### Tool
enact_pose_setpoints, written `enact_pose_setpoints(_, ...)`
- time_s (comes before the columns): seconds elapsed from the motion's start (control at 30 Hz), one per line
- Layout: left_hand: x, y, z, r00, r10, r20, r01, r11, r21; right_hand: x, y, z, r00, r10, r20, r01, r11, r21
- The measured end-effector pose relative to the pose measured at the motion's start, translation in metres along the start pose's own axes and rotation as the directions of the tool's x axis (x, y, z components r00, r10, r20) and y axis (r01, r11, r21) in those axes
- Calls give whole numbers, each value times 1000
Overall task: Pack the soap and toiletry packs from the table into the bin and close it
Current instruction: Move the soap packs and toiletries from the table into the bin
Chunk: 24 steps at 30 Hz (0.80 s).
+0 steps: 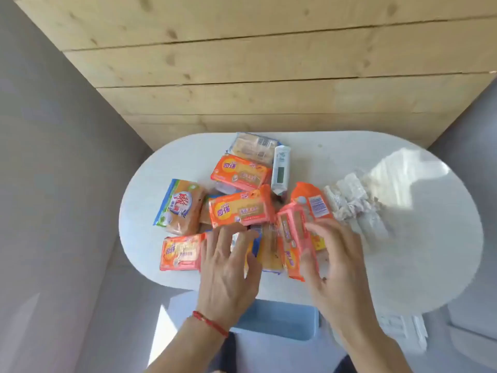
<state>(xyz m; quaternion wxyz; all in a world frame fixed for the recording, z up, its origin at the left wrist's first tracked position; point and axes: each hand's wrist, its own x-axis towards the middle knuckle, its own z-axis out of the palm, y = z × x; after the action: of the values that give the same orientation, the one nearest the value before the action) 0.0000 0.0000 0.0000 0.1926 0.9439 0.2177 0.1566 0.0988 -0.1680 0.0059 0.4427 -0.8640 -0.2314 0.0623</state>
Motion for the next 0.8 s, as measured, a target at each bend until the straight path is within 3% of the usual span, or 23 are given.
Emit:
enact_pose_setpoints(0.1, -12, -26, 35, 985, 168, -50, -167, 986, 17, -7, 26, 37, 984, -176, -15, 173, 977, -128)
enact_pose_setpoints(0.2, -17, -40, 56, 965, 242, -101, -237, 970, 56, -19, 48, 61, 961, -277, 20, 270, 915, -302)
enact_pose_setpoints(0.33, -18, -46, 69, 941, 318, -115, -304, 944, 128, -18, 76, 63, 914, -404, -41, 365, 861, -354)
enact_pose_setpoints(0.43, -22, -53, 68, 936, 338, -97, -331, 940, 81, -17, 86, 71, 877, -477, -55, 423, 822, -382)
enact_pose_setpoints(0.6, -25, -41, 44, 944, 321, -80, -319, 947, 37, -22, 70, 77, 886, -454, -88, 361, 798, -483)
enact_pose_setpoints(0.7, -8, -38, 32, 977, 193, -93, -191, 981, 33, -27, 49, 78, 932, -353, -87, 244, 784, -571)
enact_pose_setpoints(0.8, 25, -34, 28, 998, 65, 23, -66, 995, 70, -26, 31, 74, 956, -263, -130, 139, 797, -587)
